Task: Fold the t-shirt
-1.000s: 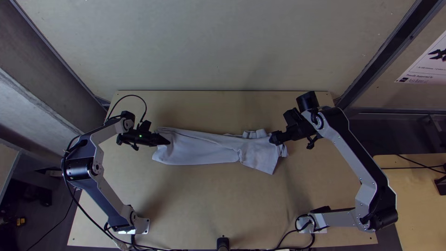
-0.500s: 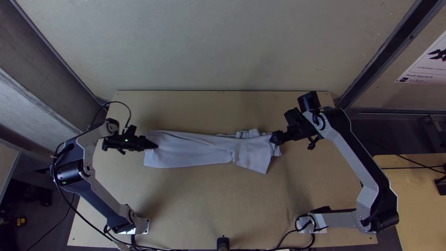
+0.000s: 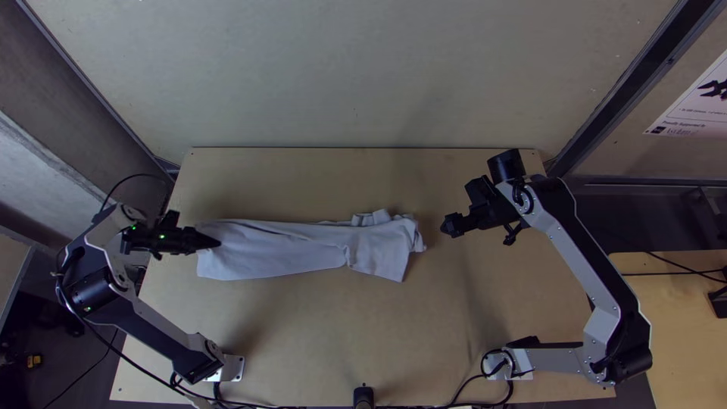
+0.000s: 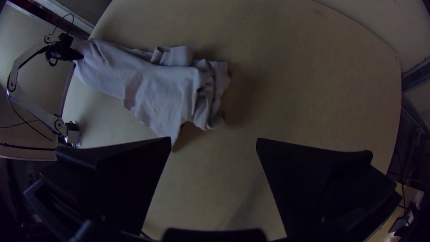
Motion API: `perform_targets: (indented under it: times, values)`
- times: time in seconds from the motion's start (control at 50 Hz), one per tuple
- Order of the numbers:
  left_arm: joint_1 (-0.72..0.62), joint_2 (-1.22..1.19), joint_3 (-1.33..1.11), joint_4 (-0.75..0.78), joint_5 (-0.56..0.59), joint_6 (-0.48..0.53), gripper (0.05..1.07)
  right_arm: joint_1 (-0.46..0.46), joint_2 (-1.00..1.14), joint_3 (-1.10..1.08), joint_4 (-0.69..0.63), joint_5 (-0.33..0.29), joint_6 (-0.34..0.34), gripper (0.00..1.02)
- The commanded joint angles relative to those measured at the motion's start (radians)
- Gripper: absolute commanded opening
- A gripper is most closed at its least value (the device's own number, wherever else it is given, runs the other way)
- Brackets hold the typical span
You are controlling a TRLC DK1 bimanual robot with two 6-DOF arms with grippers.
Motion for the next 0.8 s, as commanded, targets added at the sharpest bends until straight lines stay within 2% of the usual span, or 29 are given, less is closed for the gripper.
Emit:
perform_targets:
  times: [0.0,0.22,0.48,0.62,0.78]
  values:
    - [0.055,-0.030,0.043,-0.074,-0.006,0.087,0.08,0.013,-0.027,-0.027,-0.012,0.002,0.013,0.87]
    - [0.153,-0.015,0.127,-0.189,-0.052,0.182,0.08,0.010,-0.044,-0.036,-0.016,0.002,0.010,0.87]
    - [0.211,-0.061,0.153,-0.195,-0.095,0.202,0.08,0.006,-0.061,-0.051,-0.018,0.000,0.007,0.87]
    - [0.107,-0.144,0.098,-0.195,-0.092,0.140,0.08,0.026,-0.063,-0.053,-0.018,0.000,0.014,0.87]
    - [-0.123,-0.253,0.046,-0.195,-0.069,0.022,0.08,0.024,-0.073,-0.056,-0.018,0.000,0.011,0.87]
